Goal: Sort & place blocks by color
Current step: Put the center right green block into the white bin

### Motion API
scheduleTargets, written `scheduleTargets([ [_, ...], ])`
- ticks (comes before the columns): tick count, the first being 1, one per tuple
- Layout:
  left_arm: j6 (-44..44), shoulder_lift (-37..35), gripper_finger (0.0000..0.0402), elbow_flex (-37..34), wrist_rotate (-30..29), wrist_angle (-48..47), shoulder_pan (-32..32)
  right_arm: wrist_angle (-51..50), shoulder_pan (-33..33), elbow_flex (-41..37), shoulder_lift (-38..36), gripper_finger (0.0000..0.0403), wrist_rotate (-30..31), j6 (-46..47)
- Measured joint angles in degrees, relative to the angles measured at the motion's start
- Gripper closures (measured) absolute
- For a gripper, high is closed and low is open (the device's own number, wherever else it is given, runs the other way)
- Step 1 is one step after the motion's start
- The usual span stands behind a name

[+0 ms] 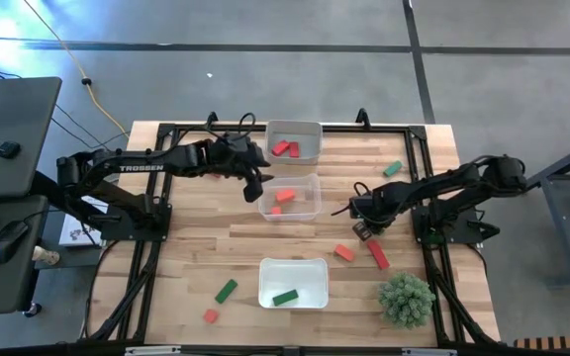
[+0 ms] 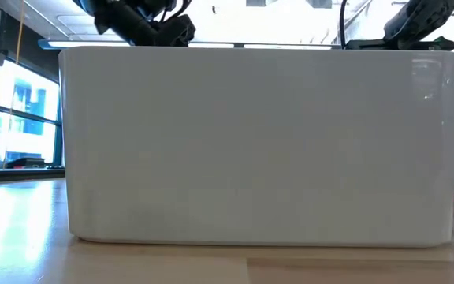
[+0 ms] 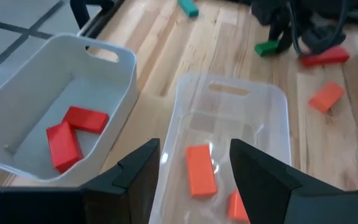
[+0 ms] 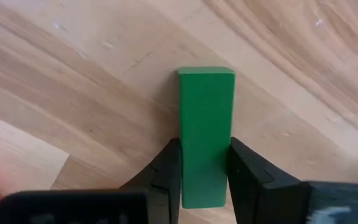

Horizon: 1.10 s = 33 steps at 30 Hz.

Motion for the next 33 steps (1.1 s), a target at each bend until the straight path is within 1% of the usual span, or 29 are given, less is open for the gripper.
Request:
scheduleTargets([
  [5, -1.48, 0.00, 0.0218, -0.02, 0.01, -0.97, 0.00, -1.62, 0.00, 3.40, 0.28, 0.0329, -0.07, 0.88],
  [11, -1.84, 0.00, 0.0218, -0.02, 0.01, -1.12, 0.00, -1.90, 0.06, 8.51, 0.22, 0.0329, 0.78, 4.81],
  [17, 0.08, -0.15, 0.0217, -0.02, 0.00, -1.63, 0.00, -1.94, 1.23, 14.51, 0.20, 0.0329, 4.70, 8.96],
  [22, 0.09, -0.19, 0.0217, -0.02, -0.01, -2.35, 0.00, -2.03, 2.71, 20.17, 0.18, 0.0329, 7.86, 9.47],
  [27, 0.06, -1.58, 0.0218, -0.02, -0.53, -6.52, 0.00, -1.88, 4.34, 25.88, 0.16, 0.0329, 12.45, 10.45],
  [31, -1.73, -3.74, 0.0218, -0.07, -1.58, -9.09, 0.00, -1.74, 5.70, 29.49, 0.14, 0.0328, 15.34, 9.61],
  [33, -3.59, -4.87, 0.0218, -0.07, -1.73, -9.73, 0.00, -1.21, 6.26, 30.77, 0.11, 0.0327, 15.85, 8.61],
])
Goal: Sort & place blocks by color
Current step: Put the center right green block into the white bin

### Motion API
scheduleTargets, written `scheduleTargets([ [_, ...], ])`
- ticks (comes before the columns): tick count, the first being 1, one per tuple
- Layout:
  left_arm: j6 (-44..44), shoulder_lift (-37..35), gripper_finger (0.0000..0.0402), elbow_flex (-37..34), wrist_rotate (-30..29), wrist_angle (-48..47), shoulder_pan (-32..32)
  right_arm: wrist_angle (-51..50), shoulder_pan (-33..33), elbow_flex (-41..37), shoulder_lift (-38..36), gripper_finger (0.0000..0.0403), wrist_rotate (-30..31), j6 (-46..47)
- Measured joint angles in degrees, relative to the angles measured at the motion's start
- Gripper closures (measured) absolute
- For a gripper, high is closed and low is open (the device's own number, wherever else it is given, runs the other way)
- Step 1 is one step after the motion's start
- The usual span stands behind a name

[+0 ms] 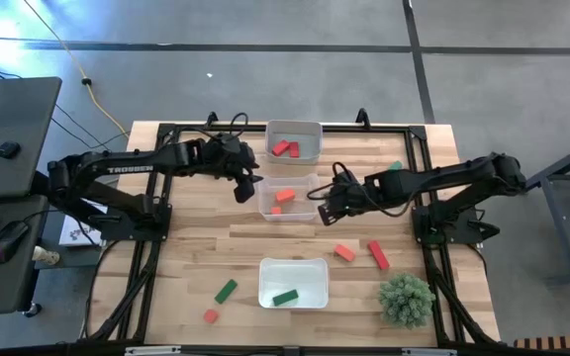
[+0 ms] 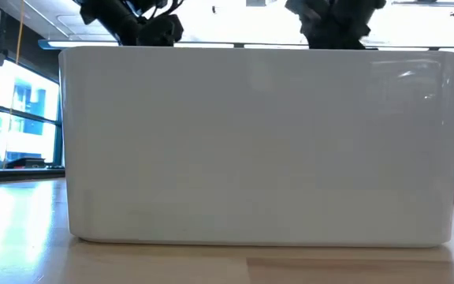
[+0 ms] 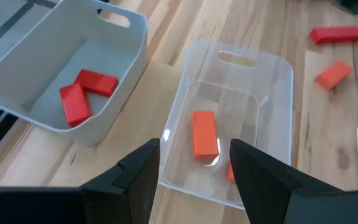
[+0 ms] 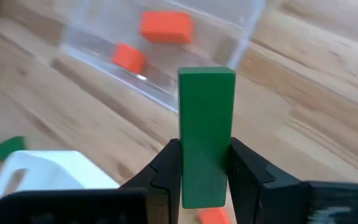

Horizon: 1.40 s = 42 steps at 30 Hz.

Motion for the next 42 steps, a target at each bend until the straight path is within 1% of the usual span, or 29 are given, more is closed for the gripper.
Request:
scheduleTargets([
  [3, -3.46, -1.98, 0.0218, 0.00, 0.01, -0.50, 0.00, 3.10, 0.68, 1.20, 0.00, 0.0327, 0.14, -1.54],
  [8, -9.79, -4.55, 0.0218, 0.00, 0.01, -1.19, 0.00, 12.10, 2.05, 1.43, 0.00, 0.0326, 0.06, -5.42],
  [15, -17.94, -5.45, 0.0218, 0.00, -0.16, -1.26, 0.00, 22.33, 4.00, 1.43, 0.00, 0.0326, 0.03, -13.37],
  [19, -20.51, -5.48, 0.0218, 0.00, 0.27, -2.32, 0.00, 26.82, 4.83, 1.43, 0.00, 0.0325, -0.17, -17.84],
  [24, -21.43, -5.47, 0.0218, 0.00, 0.10, -8.77, 0.00, 30.23, 5.76, 1.43, 0.00, 0.0325, -1.03, -22.17],
  [28, -22.32, -5.47, 0.0218, 0.01, -0.06, -15.60, 0.00, 30.91, 6.31, 1.43, 0.00, 0.0325, -3.60, -22.88],
  [31, -22.84, -5.47, 0.0218, 0.02, -1.35, -19.83, -0.01, 31.15, 6.80, 1.45, 0.72, 0.0325, -5.01, -23.29],
  [37, -24.00, -5.47, 0.0218, 0.02, -2.37, -25.17, 0.00, 31.54, 7.98, 1.45, 5.98, 0.0325, -11.23, -22.04],
  [42, -24.02, -5.47, 0.0218, 0.02, -2.37, -27.48, 0.00, 34.00, 8.70, 1.45, 10.28, 0.0325, -16.82, -21.45],
])
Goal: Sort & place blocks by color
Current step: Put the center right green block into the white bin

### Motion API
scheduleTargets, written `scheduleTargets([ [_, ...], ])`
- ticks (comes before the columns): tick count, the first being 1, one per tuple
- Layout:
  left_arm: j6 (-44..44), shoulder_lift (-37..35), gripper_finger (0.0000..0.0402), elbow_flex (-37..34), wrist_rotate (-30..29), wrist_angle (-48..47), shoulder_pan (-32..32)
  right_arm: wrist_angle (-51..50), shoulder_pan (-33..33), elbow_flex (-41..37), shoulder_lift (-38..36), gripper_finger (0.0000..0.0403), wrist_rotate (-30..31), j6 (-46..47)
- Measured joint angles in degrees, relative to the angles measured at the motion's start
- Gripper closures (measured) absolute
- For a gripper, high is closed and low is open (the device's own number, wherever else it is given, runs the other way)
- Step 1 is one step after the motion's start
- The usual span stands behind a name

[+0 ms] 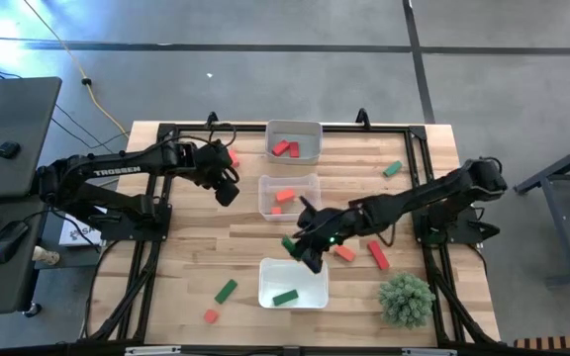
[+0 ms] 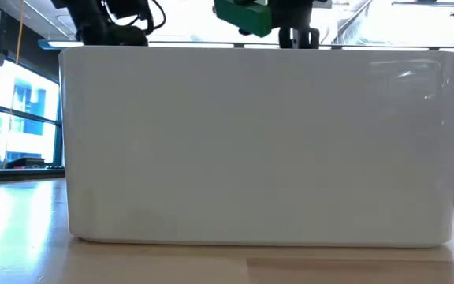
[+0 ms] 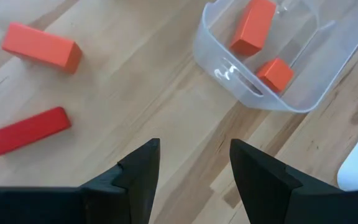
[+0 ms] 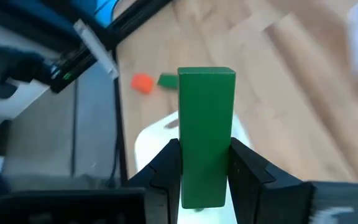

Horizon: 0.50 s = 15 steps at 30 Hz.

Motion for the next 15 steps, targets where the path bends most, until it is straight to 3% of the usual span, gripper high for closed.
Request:
scheduleTargets([
  [10, 0.00, 0.00, 0.0218, 0.01, 0.00, -0.37, 0.00, 0.30, 2.47, 0.00, 7.54, 0.0325, -6.64, 0.26],
  [15, 0.00, 0.00, 0.0218, 0.04, 0.00, -0.36, 0.00, -1.83, 3.94, 0.00, 9.59, 0.0325, -7.13, 1.12],
])
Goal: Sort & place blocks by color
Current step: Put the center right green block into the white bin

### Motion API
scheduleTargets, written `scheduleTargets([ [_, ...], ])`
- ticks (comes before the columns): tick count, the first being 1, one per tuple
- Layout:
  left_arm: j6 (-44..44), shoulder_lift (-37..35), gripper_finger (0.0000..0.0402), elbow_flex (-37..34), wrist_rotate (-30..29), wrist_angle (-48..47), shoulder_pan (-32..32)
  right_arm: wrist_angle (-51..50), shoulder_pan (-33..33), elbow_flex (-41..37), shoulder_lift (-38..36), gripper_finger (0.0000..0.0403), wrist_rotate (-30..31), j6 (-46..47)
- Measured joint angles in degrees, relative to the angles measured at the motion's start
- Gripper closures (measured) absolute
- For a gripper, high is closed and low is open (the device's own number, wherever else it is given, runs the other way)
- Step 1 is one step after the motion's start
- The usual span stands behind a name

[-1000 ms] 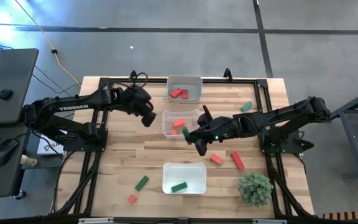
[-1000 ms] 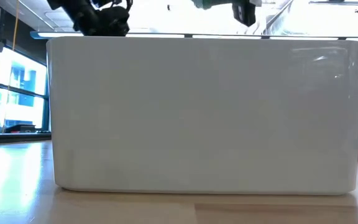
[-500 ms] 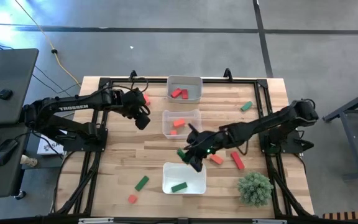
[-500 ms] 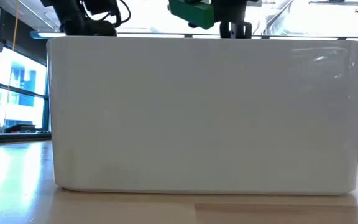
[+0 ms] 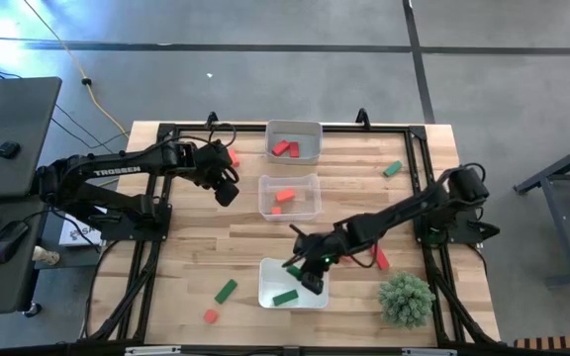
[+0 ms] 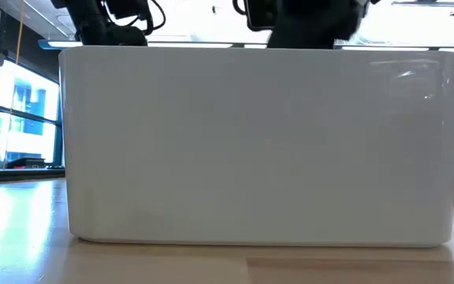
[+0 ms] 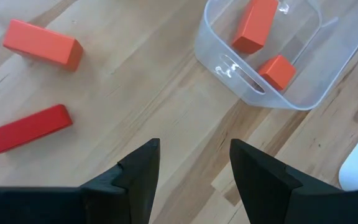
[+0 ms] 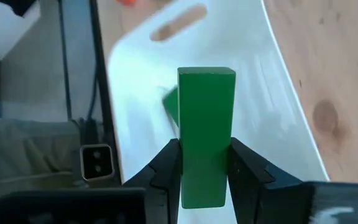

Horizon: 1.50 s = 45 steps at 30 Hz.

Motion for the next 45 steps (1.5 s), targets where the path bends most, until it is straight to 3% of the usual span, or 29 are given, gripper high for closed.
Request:
scheduleTargets([
  [20, -1.28, 0.04, 0.0218, 0.00, -0.21, -0.02, 0.00, -7.18, 1.25, 0.00, 2.02, 0.0325, 1.08, 1.29],
  [29, 2.12, 0.04, 0.0218, 0.00, -4.95, -0.02, 0.00, -7.47, 0.86, 0.00, 2.02, 0.0324, 0.36, 1.52],
  [45, 4.76, 0.04, 0.0218, 0.00, -6.19, -0.02, 0.00, -7.49, 0.73, 0.00, 2.02, 0.0285, 0.47, 1.52],
])
